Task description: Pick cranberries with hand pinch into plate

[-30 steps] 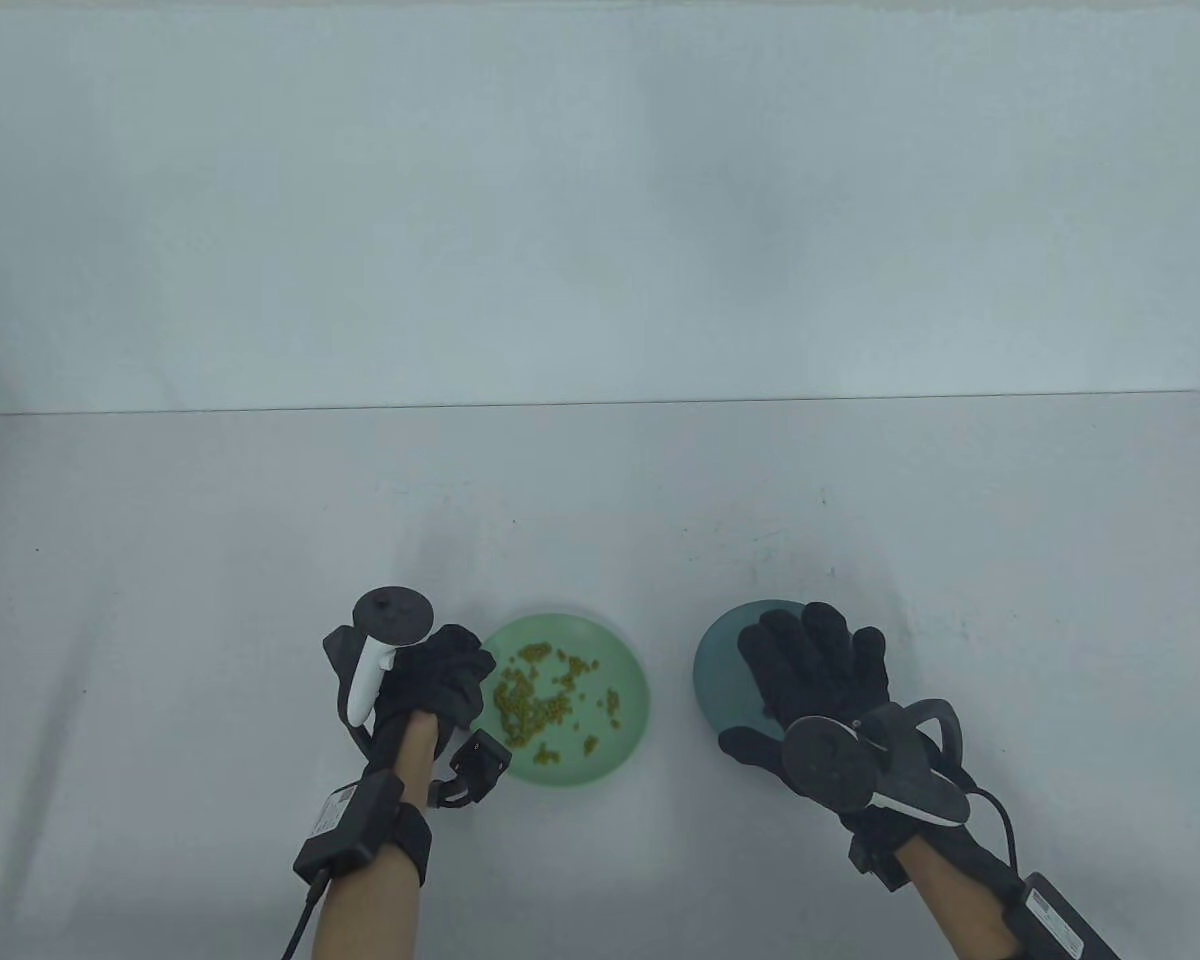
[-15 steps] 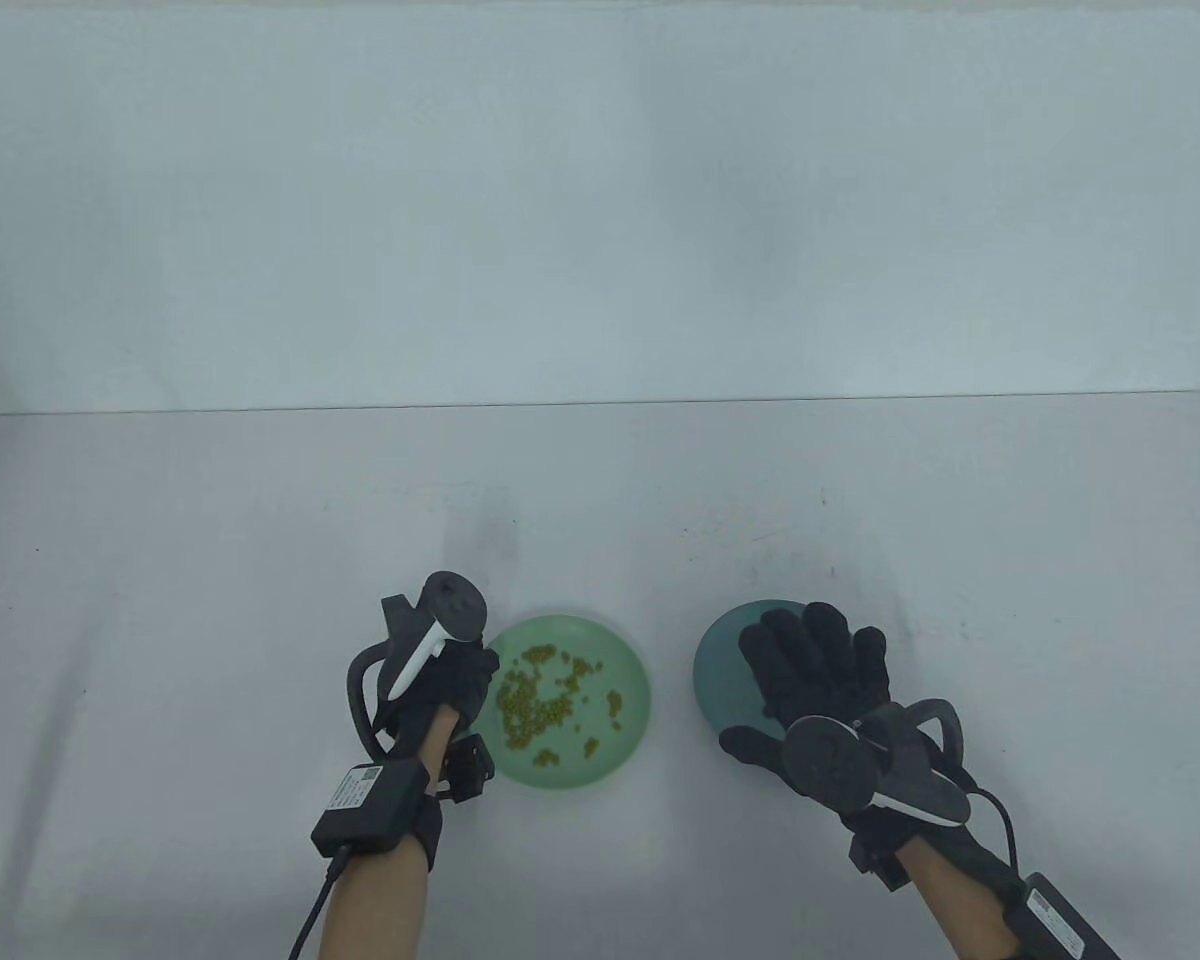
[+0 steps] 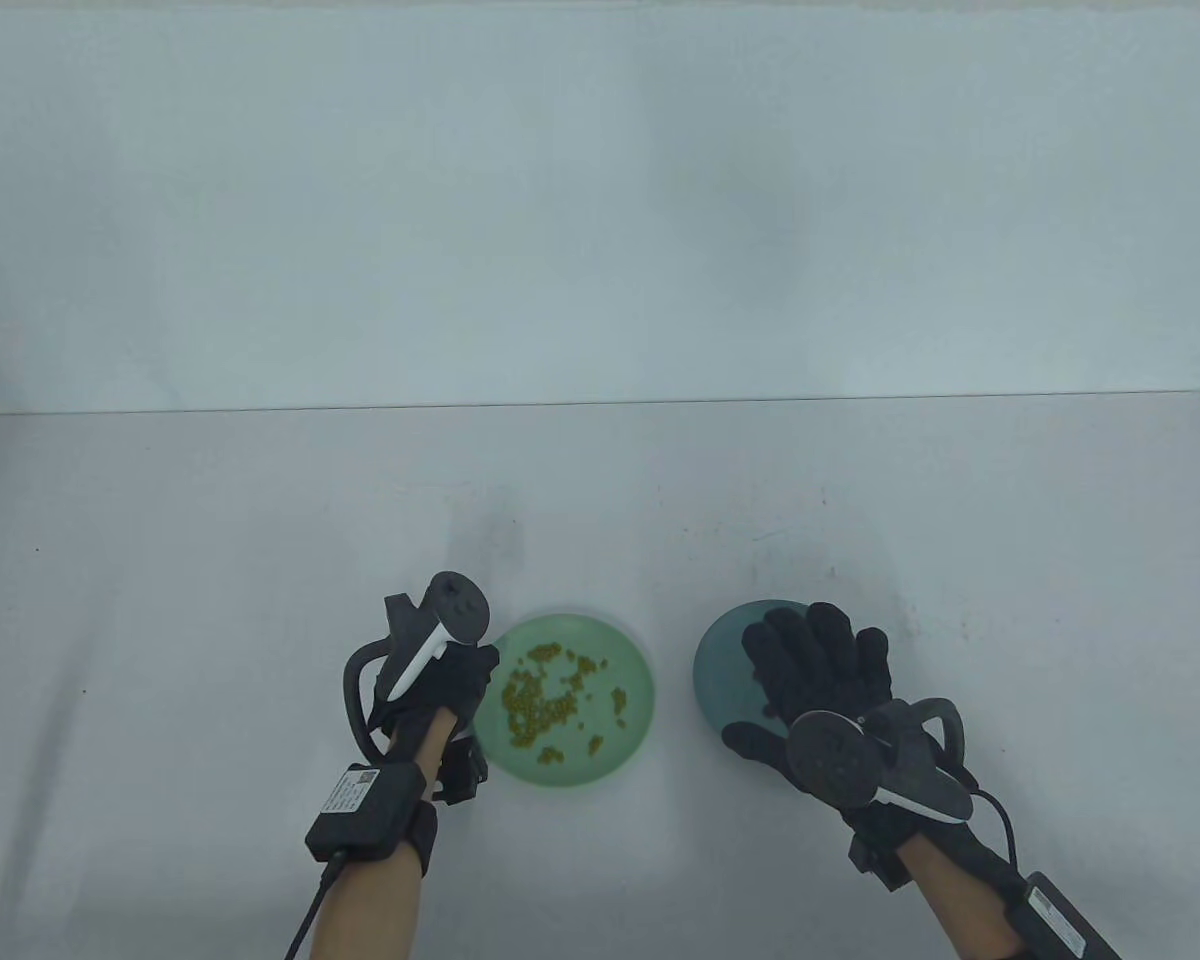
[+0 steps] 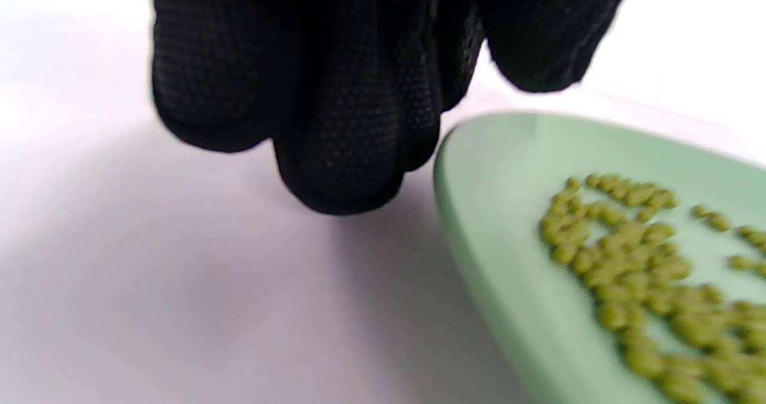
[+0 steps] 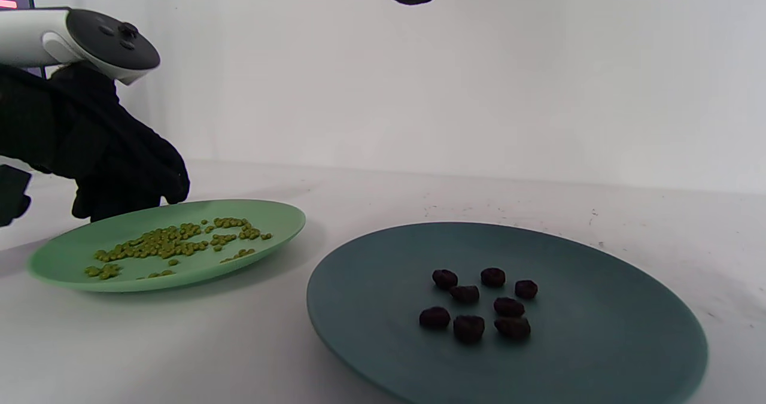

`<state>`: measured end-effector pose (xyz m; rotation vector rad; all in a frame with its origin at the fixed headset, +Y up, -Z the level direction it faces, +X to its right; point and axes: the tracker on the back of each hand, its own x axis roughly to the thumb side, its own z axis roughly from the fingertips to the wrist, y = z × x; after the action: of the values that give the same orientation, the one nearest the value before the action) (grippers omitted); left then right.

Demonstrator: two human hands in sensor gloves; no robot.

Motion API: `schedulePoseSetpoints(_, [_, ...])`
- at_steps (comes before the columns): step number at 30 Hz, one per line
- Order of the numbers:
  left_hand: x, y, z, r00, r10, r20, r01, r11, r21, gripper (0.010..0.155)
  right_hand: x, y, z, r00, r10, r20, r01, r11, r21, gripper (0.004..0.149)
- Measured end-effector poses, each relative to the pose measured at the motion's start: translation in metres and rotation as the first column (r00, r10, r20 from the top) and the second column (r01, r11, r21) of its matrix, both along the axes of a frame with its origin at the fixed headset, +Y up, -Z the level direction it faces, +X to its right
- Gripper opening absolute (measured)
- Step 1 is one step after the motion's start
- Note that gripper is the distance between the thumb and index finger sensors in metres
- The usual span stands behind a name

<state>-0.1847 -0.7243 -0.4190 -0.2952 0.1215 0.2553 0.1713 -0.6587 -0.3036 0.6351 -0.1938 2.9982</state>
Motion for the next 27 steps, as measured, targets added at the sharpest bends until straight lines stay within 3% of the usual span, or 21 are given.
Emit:
schedulePoseSetpoints(9, [0.004,0.082,0.054,0.976,-0.08,0.203,0.018,0.957,0.288,0.072,0.003,0.001,-0.001,1.0,-0.011,0.012,0.011,1.0,-0.003,0.089])
schedulePoseSetpoints(13, [0.009,0.097,0.078,0.953,-0.095,0.287,-0.018,0.931,0.365,0.077,0.004,0.001,-0.001,1.0,-0.016,0.013,0.016,1.0,-0.002,0.089])
schedulePoseSetpoints(19, [0.01,0.09,0.106,0.913,-0.065,0.403,-0.104,0.917,0.385,0.085,0.005,0.001,-0.002,1.0,-0.025,0.015,0.025,1.0,0.006,0.09])
schedulePoseSetpoints(27, [0.004,0.065,0.115,0.89,-0.099,0.445,-0.072,0.934,0.351,0.092,0.005,0.001,-0.001,1.0,-0.024,0.008,0.024,1.0,0.011,0.091])
